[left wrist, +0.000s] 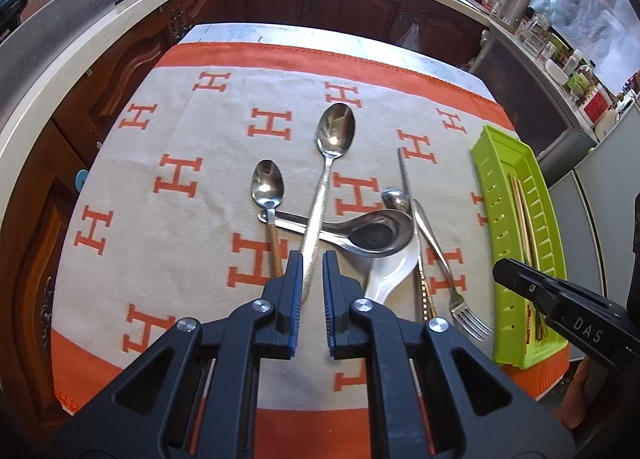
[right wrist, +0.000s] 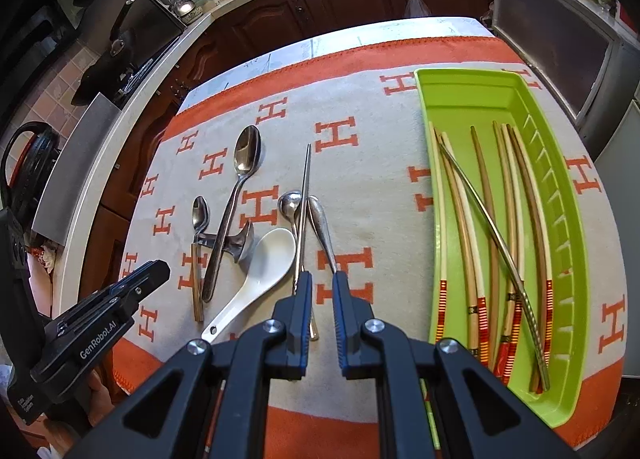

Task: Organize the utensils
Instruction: 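Move both open tools back over the spoons and fork on the cloth, then close the left tool on a metal spoon handle while the right tool grasps a metal chopstick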

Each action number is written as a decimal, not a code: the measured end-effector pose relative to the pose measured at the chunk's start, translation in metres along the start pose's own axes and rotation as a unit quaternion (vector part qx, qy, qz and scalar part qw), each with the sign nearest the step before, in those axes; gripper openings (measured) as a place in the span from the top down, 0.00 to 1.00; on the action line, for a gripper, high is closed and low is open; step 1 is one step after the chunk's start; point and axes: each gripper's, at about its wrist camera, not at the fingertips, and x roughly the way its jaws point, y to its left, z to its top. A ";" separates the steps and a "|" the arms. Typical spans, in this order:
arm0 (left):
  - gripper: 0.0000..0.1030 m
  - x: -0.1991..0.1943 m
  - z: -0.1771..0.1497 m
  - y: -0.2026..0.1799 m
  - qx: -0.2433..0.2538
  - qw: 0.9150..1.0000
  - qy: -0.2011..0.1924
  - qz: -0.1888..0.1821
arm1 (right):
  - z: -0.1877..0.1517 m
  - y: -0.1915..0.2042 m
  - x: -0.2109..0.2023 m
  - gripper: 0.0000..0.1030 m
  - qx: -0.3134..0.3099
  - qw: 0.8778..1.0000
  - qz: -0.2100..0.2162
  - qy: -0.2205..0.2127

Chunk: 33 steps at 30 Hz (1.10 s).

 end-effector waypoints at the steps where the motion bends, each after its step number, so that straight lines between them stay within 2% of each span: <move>1: 0.93 0.002 0.000 0.001 -0.002 1.000 0.001 0.001 | 0.001 0.000 0.002 0.90 0.000 1.000 0.000 0.002; 7: 0.93 0.011 0.005 0.017 -0.016 1.000 0.007 0.003 | 0.008 0.003 0.014 0.90 -0.001 1.000 -0.002 0.011; 16: 0.93 0.031 0.012 0.048 -0.045 0.999 0.019 -0.016 | 0.023 0.004 0.028 0.90 0.002 1.000 0.011 0.014; 20: 0.93 0.041 0.015 0.058 -0.052 0.997 0.032 -0.042 | 0.025 0.005 0.042 0.90 0.003 0.999 0.025 0.034; 26: 0.93 0.046 0.019 0.055 -0.039 0.997 0.033 -0.062 | 0.016 0.012 0.059 0.90 -0.008 0.998 0.035 0.058; 33: 0.93 0.053 0.038 0.035 -0.001 0.996 0.025 -0.083 | 0.022 0.011 0.067 0.90 -0.001 0.998 0.035 0.046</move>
